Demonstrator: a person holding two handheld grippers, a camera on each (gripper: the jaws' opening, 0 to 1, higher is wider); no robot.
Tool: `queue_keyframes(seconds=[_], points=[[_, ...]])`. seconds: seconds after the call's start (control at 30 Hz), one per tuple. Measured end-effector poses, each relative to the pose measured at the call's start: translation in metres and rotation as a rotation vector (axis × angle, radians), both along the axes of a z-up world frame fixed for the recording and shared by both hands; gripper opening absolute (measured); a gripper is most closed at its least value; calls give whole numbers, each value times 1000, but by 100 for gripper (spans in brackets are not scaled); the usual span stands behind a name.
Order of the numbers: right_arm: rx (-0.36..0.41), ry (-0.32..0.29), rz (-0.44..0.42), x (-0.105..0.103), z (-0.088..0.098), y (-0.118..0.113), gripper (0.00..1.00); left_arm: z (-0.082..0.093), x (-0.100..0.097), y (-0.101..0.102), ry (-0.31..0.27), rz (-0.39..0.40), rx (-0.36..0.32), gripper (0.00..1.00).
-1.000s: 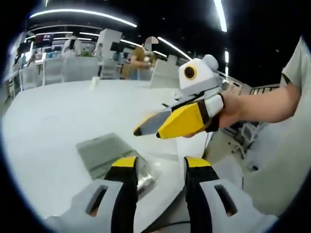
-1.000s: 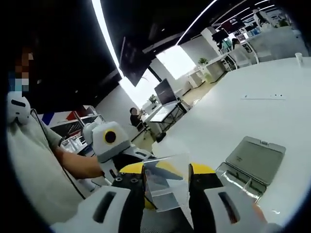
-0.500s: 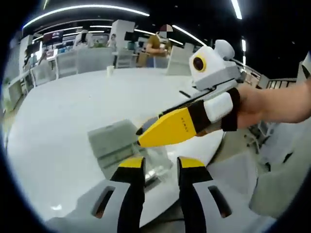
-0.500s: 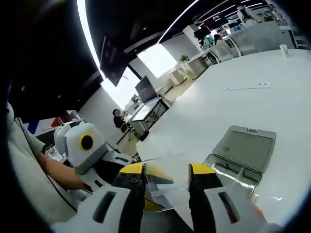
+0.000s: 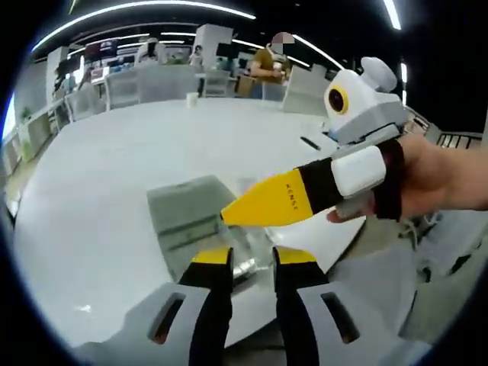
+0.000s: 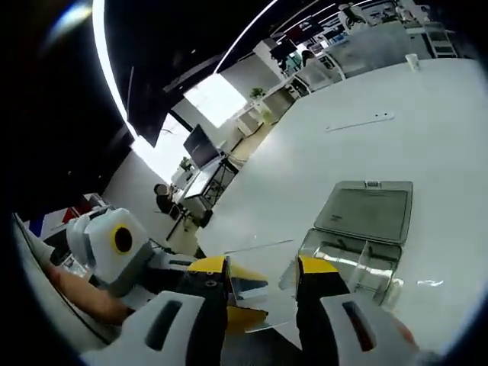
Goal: Insert the divider into the dual guide fixture by aligning both edges with the guide slots and pushing it downward to the bottom, including one-sided entry, uneven engagement, binding, and posture correction.
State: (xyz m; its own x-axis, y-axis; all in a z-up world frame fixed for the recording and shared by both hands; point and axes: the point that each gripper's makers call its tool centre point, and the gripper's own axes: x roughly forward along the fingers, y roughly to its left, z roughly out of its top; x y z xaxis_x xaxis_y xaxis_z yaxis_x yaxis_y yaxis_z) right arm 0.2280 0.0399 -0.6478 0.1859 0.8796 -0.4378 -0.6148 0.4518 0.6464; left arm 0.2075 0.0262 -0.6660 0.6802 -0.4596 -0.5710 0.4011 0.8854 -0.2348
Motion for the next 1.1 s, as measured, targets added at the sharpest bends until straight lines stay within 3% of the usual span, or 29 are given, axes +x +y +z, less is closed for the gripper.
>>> queue_keyframes(seconds=[0.3,1.1], points=[[-27,7,-56,3,-4,-3,30,-8,0,-2,15,17,11,14],[-60,35,-75,-3,-12,2,30,-11,1,1,39,49,-5,6]])
